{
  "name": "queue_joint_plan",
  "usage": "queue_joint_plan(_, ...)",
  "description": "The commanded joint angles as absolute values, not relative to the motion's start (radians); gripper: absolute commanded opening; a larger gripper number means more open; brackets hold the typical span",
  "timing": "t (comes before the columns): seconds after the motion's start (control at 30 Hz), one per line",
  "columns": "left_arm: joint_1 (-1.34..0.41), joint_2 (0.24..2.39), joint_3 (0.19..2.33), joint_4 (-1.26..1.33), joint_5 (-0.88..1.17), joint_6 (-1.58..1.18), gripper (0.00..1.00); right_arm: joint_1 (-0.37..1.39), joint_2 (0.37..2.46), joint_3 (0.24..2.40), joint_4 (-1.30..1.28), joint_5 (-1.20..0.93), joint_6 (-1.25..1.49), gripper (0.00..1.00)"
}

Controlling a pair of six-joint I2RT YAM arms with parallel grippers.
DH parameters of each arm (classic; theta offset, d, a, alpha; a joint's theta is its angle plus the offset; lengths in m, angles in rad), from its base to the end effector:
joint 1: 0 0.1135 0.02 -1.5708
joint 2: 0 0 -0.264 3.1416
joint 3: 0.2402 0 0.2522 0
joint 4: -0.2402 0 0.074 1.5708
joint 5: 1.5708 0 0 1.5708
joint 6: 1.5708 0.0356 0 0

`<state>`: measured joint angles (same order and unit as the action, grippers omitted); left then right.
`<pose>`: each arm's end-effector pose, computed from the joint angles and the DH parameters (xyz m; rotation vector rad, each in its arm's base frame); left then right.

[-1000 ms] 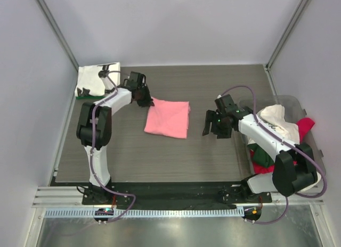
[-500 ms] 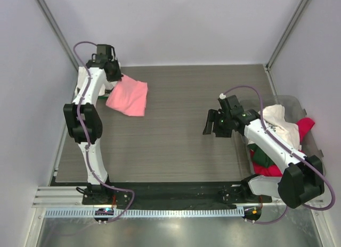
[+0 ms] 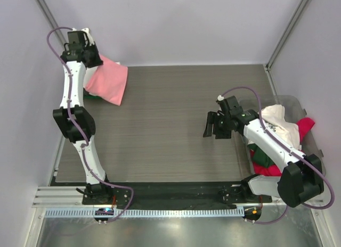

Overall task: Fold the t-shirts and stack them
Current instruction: Neatly place the folded tshirt to the corner

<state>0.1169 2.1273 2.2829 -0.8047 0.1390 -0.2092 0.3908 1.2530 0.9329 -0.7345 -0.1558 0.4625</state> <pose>0.4765 0.0510 0.3689 -0.2845 2.2020 -0.2051 0.2224 0.0976 0.2492 0.0411 2.6941 0.4857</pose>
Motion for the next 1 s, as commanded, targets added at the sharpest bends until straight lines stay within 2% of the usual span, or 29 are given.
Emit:
queue_joint_plan(0.0, 0.135, 2.126, 2.335, -0.752, 0.222, -0.222, 0.0, 0.396, 1.262, 0.951, -0.742, -0.17, 0.43, 0.65)
queue_joint_plan(0.97, 0.164, 2.014, 2.367, -0.707, 0.252, -0.268, 0.0, 0.394, 1.287, 0.897, -0.704, -0.187, 0.434, 0.64)
